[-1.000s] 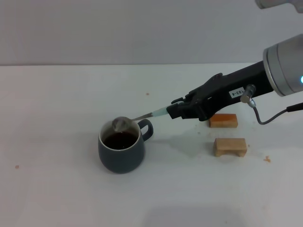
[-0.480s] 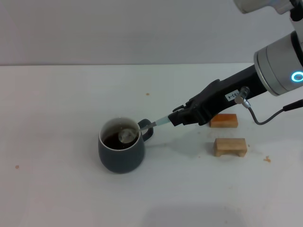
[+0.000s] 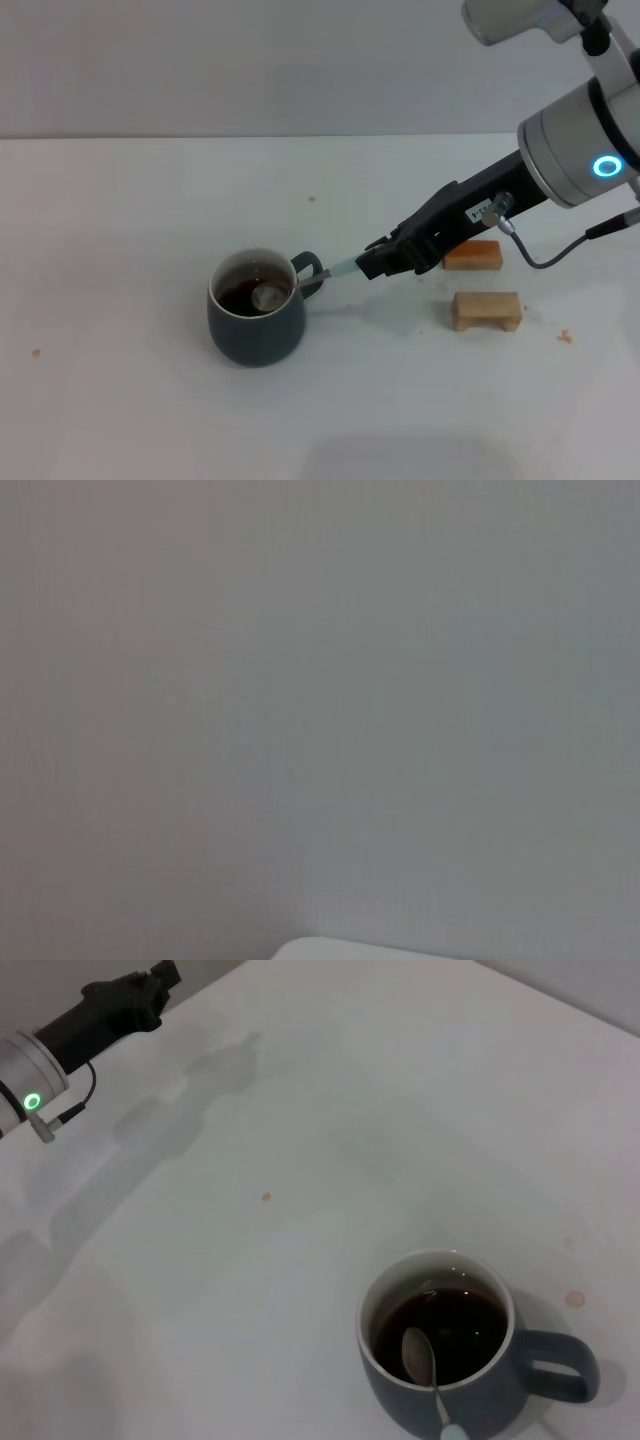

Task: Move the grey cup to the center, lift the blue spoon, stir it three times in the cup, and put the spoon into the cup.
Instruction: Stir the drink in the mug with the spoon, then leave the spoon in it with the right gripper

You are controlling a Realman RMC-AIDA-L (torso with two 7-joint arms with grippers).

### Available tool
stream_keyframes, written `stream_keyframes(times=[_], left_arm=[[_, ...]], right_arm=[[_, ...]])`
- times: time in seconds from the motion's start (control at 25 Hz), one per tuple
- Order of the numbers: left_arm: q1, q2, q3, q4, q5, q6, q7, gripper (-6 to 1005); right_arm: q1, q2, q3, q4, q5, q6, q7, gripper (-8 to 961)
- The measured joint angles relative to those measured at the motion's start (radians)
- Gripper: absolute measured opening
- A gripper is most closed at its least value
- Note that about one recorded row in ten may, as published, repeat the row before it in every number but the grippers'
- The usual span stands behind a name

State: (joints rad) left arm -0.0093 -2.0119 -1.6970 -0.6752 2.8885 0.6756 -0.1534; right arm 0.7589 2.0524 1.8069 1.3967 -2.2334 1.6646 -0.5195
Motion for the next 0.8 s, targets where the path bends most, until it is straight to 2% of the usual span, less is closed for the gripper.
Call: stream_keyframes(times=[0.44,0.8], left_arm=[[0.016,-0.008,0.013,-0.001,0.000,0.008,0.000,-3],[0.042,-0.017,0.029,-0.001,0.000,0.034,0.000,-3]], right_arm=[[0.023,0.000,-0.017,-0.035,-0.013,-0.046,-0.014,129],[0.099,0.001,-0.065,-0.135,-0.031,-0.122,-0.032,137]])
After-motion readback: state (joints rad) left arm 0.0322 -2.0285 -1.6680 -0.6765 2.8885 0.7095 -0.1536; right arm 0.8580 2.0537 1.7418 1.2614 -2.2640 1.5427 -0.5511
